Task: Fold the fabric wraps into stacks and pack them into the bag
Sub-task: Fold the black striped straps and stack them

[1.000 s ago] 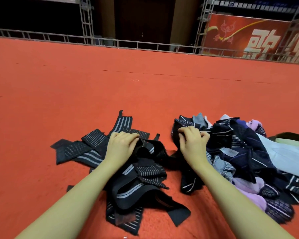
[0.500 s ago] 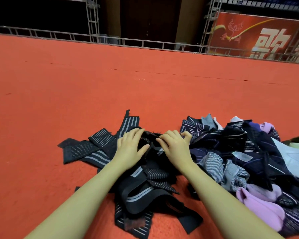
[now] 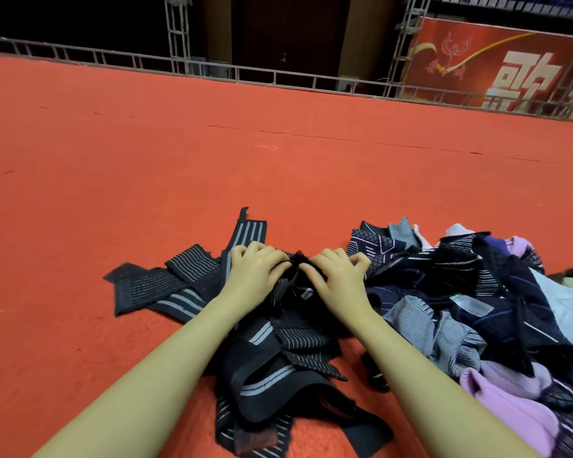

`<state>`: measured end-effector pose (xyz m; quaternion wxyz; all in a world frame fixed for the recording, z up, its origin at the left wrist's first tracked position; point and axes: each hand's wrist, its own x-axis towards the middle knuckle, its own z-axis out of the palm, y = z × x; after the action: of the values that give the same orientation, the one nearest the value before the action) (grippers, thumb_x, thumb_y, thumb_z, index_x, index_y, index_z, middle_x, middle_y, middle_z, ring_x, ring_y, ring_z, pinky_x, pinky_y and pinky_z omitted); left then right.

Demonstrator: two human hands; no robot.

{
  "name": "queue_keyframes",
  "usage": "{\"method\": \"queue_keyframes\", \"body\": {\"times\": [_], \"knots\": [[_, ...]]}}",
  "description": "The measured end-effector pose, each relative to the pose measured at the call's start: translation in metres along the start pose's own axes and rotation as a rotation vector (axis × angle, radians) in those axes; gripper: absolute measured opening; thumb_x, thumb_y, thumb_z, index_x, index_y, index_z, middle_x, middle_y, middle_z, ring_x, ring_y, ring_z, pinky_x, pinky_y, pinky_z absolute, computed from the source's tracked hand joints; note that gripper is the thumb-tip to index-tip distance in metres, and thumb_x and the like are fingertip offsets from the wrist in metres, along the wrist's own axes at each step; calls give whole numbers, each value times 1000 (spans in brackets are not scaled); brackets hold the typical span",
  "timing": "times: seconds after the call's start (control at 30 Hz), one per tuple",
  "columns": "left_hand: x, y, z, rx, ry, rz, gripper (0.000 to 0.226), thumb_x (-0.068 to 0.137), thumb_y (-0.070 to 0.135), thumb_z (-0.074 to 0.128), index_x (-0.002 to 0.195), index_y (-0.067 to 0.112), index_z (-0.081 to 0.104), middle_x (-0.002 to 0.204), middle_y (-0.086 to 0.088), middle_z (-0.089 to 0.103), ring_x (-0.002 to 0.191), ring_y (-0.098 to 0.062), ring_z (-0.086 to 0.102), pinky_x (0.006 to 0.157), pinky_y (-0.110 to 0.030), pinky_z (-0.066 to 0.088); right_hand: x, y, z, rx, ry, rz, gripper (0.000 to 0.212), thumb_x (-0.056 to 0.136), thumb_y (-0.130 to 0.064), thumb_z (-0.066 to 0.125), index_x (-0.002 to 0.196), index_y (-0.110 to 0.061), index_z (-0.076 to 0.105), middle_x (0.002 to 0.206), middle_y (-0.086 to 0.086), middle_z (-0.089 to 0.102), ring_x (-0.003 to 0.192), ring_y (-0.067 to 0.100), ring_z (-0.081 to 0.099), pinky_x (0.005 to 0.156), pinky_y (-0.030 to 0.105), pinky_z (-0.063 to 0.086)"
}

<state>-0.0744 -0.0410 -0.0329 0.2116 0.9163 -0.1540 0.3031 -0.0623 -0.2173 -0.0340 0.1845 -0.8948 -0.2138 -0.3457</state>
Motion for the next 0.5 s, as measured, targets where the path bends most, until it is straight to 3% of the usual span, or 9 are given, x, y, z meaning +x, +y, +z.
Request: {"method": "queue_keyframes", "body": {"times": [0.13, 0.23, 0.37, 0.5], "knots": [[-2, 1, -3, -52, 51, 32, 39, 91, 47, 38, 93, 23, 70, 86, 12, 66, 90, -13, 51, 76, -30, 16, 6, -3, -1, 55, 35, 31, 34, 87, -53, 44, 78, -27, 64, 76, -14, 56, 81, 6, 43, 75, 27, 10], [0, 3, -5, -80, 74, 59, 35, 92, 42, 38, 91, 23, 68, 85, 13, 63, 85, -6, 42, 74, -31, 17, 8, -2, -4, -6, 73, 29, 33, 90, -46, 43, 72, -25, 61, 69, -11, 53, 75, 12, 50, 75, 28, 10], [0, 5, -8, -38, 105, 117, 27, 93, 33, 41, 89, 21, 65, 92, 11, 62, 88, -8, 42, 72, -28, 15, 15, 5, -13, -76, 157, 181, 32, 90, -40, 43, 65, -23, 54, 66, -8, 49, 71, 17, 53, 72, 28, 9], [-6, -2, -13, 93, 35, 191, 31, 91, 37, 40, 81, 21, 65, 91, 12, 62, 91, -11, 44, 74, -26, 12, 19, 16, -22, -59, 194, 290, 28, 90, -34, 48, 66, -22, 54, 68, -5, 53, 72, 21, 55, 72, 32, 14]]}}
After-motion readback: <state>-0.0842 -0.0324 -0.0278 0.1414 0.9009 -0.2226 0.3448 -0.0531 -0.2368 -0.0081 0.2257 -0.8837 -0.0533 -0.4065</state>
